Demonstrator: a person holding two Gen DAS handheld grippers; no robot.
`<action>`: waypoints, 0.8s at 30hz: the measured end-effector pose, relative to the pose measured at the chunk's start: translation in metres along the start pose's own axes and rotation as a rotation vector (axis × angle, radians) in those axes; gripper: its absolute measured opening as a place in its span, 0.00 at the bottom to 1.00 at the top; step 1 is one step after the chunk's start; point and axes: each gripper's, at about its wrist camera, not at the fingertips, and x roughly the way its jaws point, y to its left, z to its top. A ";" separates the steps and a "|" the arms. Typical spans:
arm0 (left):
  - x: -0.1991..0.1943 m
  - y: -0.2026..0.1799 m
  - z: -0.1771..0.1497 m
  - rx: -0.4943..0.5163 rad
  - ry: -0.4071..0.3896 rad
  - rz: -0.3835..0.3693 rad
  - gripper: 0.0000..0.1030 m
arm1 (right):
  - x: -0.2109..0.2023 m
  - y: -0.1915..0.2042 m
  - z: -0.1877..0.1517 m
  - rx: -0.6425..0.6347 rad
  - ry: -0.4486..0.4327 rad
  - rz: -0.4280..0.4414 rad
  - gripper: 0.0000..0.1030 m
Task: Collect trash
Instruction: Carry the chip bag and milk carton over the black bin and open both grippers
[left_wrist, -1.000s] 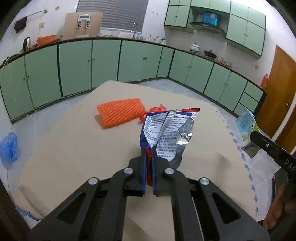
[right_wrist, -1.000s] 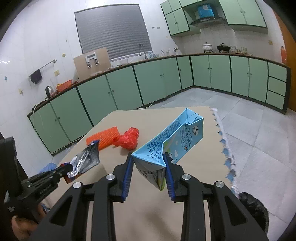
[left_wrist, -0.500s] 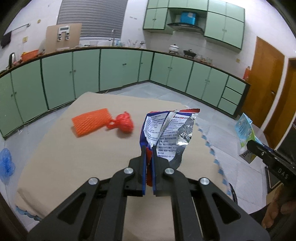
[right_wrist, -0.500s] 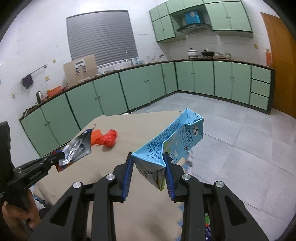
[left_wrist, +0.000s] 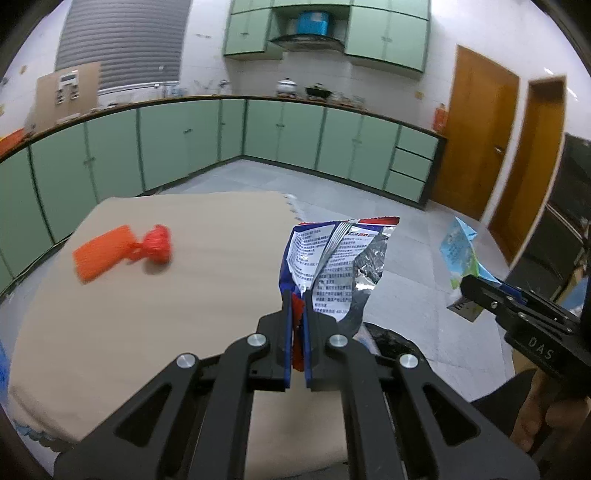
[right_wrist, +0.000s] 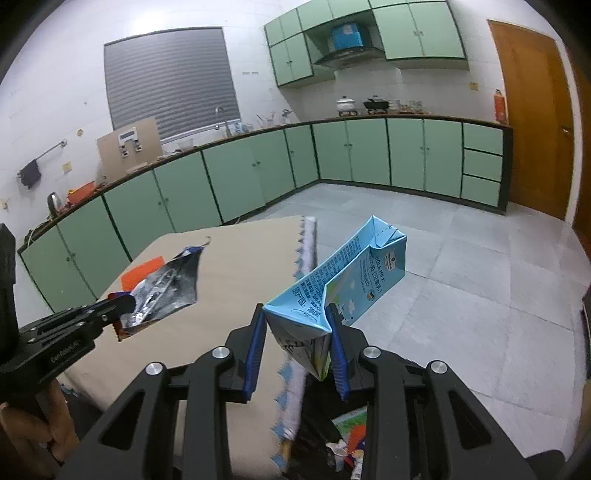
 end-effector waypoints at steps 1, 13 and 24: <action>0.004 -0.008 -0.001 0.013 0.009 -0.010 0.03 | -0.001 -0.004 -0.002 0.005 0.004 -0.006 0.31; 0.056 -0.081 -0.020 0.155 0.126 -0.096 0.03 | 0.006 -0.061 -0.025 0.073 0.079 -0.039 0.31; 0.111 -0.122 -0.039 0.268 0.227 -0.098 0.03 | 0.051 -0.110 -0.064 0.155 0.251 -0.016 0.31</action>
